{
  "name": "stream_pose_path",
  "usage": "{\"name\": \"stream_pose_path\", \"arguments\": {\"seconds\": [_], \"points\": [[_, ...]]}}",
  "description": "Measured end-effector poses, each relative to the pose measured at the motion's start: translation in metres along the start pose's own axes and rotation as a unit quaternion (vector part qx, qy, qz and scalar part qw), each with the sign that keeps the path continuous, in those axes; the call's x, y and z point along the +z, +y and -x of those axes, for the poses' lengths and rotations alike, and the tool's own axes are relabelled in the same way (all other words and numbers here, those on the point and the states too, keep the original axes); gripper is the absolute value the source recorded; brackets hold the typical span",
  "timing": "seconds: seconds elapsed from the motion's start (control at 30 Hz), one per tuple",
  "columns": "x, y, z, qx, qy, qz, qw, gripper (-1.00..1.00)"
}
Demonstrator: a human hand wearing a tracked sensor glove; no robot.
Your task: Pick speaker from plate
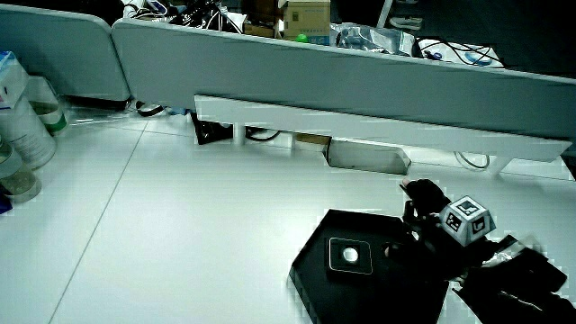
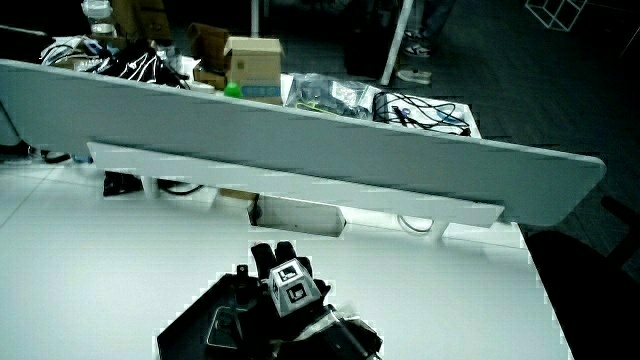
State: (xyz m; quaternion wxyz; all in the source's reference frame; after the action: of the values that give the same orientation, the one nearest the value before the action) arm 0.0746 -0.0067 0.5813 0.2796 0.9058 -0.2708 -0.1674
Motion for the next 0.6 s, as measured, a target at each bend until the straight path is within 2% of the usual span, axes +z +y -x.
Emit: {"name": "stream_pose_path", "arguments": {"seconds": [0.07, 0.17, 0.23, 0.33, 0.37, 0.4, 0.43, 0.47, 0.5, 0.57, 0.6], "points": [[-0.007, 0.015, 0.008, 0.021, -0.008, 0.037, 0.9991, 0.00], [-0.016, 0.032, 0.016, 0.054, -0.003, 0.098, 0.9937, 0.00], [-0.024, 0.039, 0.016, 0.048, -0.005, 0.130, 0.9903, 0.00], [-0.033, 0.047, 0.016, 0.052, -0.007, 0.163, 0.9852, 0.00], [-0.037, 0.050, 0.017, 0.043, -0.019, 0.177, 0.9831, 0.00], [-0.040, 0.052, 0.019, 0.047, -0.022, 0.182, 0.9819, 0.00], [-0.045, 0.054, 0.021, 0.048, -0.026, 0.197, 0.9789, 0.00], [-0.044, 0.054, 0.023, 0.057, -0.027, 0.198, 0.9781, 0.00], [-0.047, 0.056, 0.025, 0.054, -0.035, 0.204, 0.9768, 0.00], [-0.046, 0.057, 0.026, 0.048, -0.040, 0.201, 0.9776, 0.00], [-0.051, 0.059, 0.028, 0.055, -0.040, 0.209, 0.9756, 0.00]]}}
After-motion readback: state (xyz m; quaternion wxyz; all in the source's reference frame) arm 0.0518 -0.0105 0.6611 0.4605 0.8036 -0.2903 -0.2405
